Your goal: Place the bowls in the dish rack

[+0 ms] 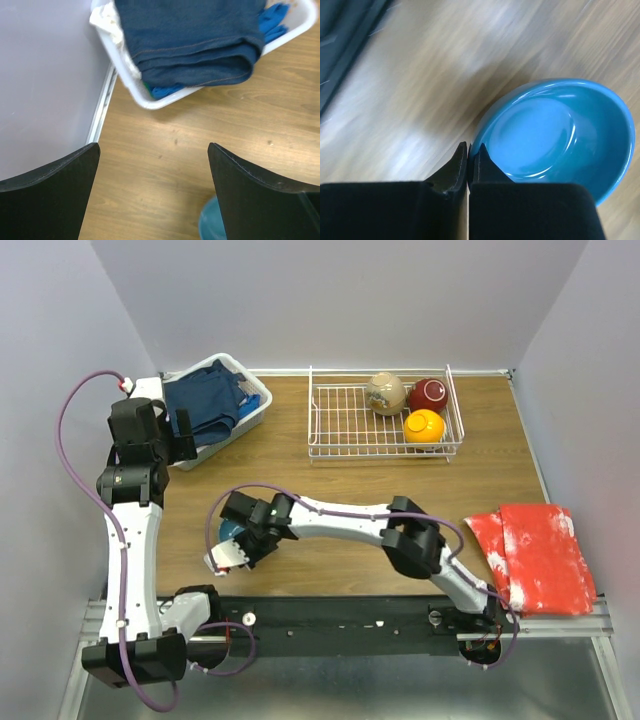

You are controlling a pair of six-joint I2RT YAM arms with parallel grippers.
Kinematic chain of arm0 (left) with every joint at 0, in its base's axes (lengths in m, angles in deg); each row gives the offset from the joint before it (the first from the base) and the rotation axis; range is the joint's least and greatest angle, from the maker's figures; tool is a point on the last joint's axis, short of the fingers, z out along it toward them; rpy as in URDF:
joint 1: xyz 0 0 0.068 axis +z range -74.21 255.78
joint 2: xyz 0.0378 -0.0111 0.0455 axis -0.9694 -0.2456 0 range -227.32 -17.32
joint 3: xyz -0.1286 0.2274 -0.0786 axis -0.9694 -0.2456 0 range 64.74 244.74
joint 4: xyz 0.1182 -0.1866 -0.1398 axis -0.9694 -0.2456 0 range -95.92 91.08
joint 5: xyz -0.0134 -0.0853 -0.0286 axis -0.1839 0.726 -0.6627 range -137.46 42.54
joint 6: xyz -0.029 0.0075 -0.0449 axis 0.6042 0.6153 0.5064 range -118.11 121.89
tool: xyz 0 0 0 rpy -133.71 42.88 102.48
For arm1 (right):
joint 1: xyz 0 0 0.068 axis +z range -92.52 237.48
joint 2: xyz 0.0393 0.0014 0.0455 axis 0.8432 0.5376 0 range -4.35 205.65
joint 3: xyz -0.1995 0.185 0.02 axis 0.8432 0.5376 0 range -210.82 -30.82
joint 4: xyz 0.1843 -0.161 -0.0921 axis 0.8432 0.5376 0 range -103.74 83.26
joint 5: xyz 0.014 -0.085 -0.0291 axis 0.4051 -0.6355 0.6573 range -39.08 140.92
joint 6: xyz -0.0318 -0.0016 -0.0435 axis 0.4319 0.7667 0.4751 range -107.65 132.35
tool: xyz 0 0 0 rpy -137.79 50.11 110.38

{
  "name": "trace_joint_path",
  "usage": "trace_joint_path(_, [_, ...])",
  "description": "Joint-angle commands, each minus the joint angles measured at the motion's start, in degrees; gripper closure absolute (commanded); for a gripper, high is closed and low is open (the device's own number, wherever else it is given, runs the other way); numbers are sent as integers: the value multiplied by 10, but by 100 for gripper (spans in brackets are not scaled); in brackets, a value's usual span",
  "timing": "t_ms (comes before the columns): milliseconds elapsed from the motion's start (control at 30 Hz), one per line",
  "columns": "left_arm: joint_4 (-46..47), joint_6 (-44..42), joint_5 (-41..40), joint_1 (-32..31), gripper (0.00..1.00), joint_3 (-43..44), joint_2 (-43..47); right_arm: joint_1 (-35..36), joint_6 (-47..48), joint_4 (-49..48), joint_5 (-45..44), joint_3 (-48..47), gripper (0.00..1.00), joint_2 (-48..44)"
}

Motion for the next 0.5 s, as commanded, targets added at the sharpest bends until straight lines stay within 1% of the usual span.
trace_joint_path(0, [78,10,74,-1,2,-4,31,15,-66,25,-46,87,99,-161])
trace_joint_path(67, [113,6,123,-1,2,-9,35,5,-123,56,-59,89,99,-206])
trace_joint_path(100, [112,-8,148,-2,2,8,29,-3,-148,60,-47,84,99,-219])
trace_joint_path(133, [104,-14,170,-4,3,22,17,-24,-198,58,-40,82,99,-235])
trace_joint_path(167, [88,-14,193,-11,3,37,-14,-36,-221,51,-33,83,99,-249])
trace_joint_path(200, [87,-10,194,-15,5,59,-29,-47,-240,42,-31,85,99,-278])
trace_joint_path(300, [120,5,195,-39,5,77,-68,-111,-290,30,-12,66,99,-298])
trace_joint_path(333, [131,-3,200,-52,6,81,-77,-162,-333,27,26,53,99,-300])
trace_joint_path(367, [141,-8,206,-58,6,91,-98,-192,-360,21,52,32,99,-299])
trace_joint_path(400, [142,-9,207,-97,6,115,-111,-222,-387,13,78,25,99,-298])
trace_joint_path(433, [144,-9,205,-112,6,128,-125,-279,-442,-9,125,19,99,-291])
trace_joint_path(467, [144,-6,205,-124,6,141,-156,-305,-467,-22,151,12,99,-289])
